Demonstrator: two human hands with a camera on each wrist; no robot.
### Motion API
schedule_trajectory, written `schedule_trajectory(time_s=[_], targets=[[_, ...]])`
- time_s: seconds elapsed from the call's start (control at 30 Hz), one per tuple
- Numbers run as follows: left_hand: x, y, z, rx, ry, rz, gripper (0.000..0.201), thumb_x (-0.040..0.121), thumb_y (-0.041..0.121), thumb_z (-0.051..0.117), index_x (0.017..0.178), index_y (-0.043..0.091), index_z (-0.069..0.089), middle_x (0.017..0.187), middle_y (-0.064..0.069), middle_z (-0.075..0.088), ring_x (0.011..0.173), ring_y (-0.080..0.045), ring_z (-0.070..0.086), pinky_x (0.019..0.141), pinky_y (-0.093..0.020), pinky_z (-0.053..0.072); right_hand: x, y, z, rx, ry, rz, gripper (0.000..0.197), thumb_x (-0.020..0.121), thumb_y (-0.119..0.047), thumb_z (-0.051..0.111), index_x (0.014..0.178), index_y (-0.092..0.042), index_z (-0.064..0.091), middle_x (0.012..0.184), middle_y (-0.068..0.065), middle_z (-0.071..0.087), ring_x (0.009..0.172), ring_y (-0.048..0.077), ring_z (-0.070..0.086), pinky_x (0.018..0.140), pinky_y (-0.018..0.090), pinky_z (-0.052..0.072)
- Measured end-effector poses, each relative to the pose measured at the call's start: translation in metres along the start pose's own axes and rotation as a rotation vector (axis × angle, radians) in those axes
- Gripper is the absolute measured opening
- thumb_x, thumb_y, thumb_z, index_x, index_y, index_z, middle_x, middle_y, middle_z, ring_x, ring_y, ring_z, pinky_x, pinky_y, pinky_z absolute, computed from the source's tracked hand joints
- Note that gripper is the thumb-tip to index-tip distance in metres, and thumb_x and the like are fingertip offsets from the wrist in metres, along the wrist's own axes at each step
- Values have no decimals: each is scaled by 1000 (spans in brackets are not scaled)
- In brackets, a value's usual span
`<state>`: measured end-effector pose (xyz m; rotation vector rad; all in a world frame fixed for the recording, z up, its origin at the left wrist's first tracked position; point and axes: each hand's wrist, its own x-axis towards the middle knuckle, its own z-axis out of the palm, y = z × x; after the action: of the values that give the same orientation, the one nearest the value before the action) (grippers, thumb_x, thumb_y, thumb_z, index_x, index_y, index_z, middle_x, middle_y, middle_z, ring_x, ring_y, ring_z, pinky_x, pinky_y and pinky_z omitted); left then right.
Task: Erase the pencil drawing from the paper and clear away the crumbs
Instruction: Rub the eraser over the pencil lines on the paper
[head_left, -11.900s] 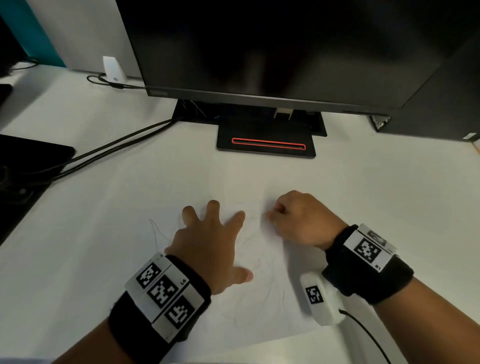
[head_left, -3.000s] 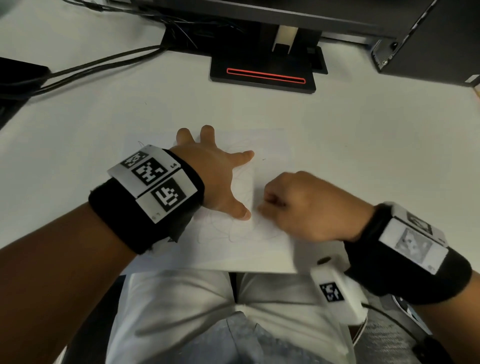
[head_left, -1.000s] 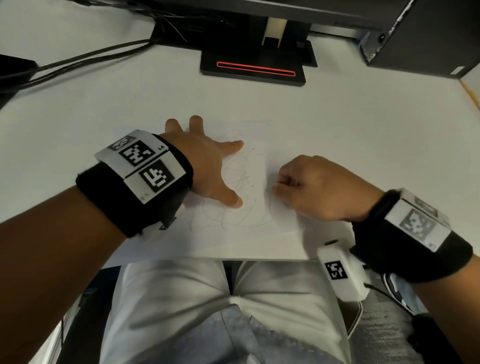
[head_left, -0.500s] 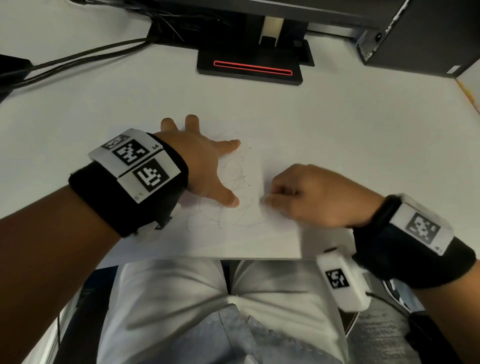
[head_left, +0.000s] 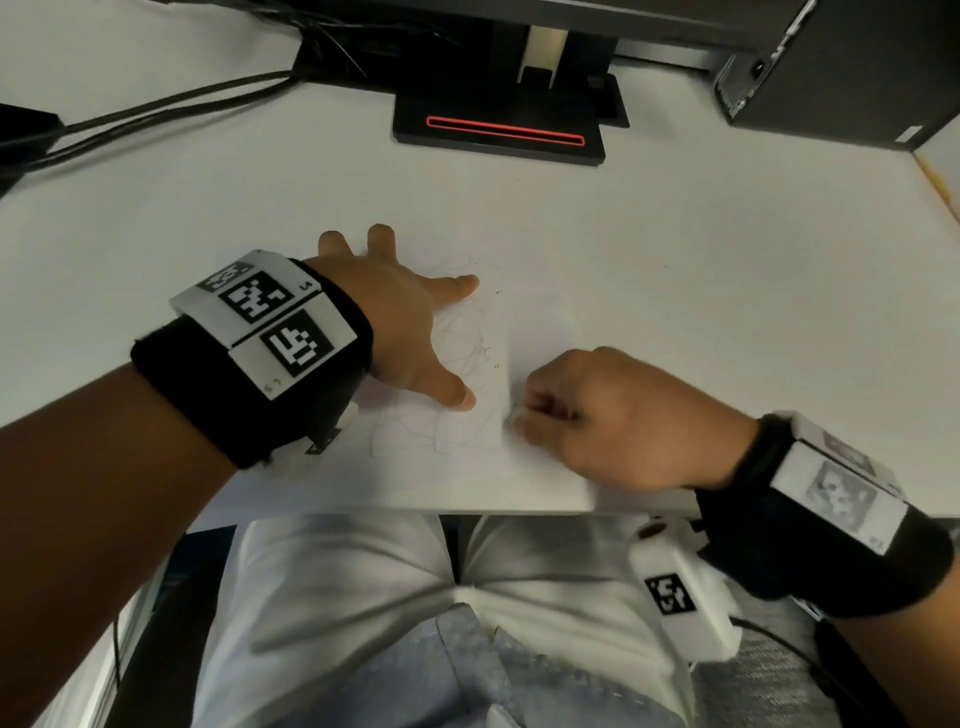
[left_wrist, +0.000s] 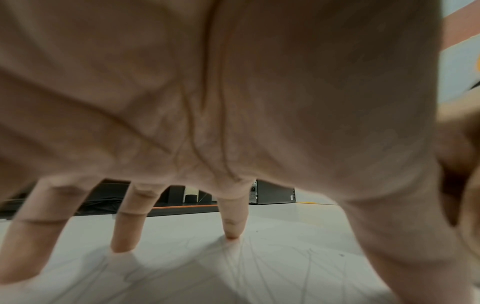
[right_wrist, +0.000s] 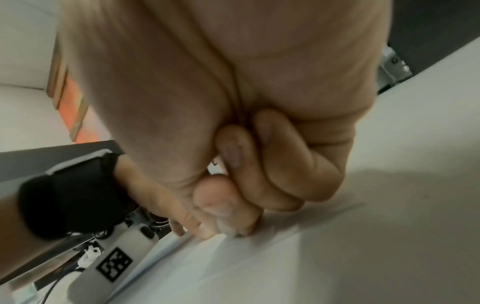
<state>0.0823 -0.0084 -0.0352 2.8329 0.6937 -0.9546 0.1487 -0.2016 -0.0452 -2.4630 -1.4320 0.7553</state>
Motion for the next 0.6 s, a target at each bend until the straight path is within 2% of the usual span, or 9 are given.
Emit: schedule_trajectory(time_s=[0.07, 0.17, 0.33, 0.47, 0.6], targets=[[0, 0, 0, 0, -1, -1, 114, 56, 92, 59, 142, 67, -11, 147, -9, 9, 132, -43, 21, 96, -53, 46, 1, 5, -4, 8, 2, 30, 32, 95, -29, 57, 68, -11, 57, 57, -2, 54, 51, 9, 46, 48, 19, 36], [-2, 1, -1, -4, 1, -8, 114, 57, 92, 58, 144, 66, -11, 152, -10, 4, 135, -44, 19, 98, -53, 44, 5, 14, -13, 29, 93, 107, 30, 94, -25, 56, 70, -7, 58, 59, 2, 57, 53, 14, 46, 48, 18, 36], [0, 0, 0, 3, 10, -8, 115, 55, 94, 58, 143, 66, -11, 150, -10, 6, 134, -43, 20, 97, -53, 45, -4, -4, 4, 11, 4, -14, 33, 96, -29, 57, 67, -14, 55, 55, -3, 51, 50, 8, 46, 50, 17, 36], [0, 2, -1, -4, 10, -16, 115, 56, 93, 57, 145, 64, -10, 151, -12, 8, 133, -44, 22, 97, -52, 42, 3, 9, -7, 43, 99, 107, 31, 95, -27, 57, 69, -10, 58, 55, -4, 51, 49, 8, 45, 50, 15, 38], [1, 1, -2, 1, 6, -17, 116, 54, 94, 56, 143, 66, -11, 151, -12, 8, 133, -44, 22, 96, -51, 43, -6, -7, 8, 12, 49, -15, 33, 96, -29, 56, 67, -14, 53, 55, -4, 48, 50, 9, 43, 49, 17, 35]])
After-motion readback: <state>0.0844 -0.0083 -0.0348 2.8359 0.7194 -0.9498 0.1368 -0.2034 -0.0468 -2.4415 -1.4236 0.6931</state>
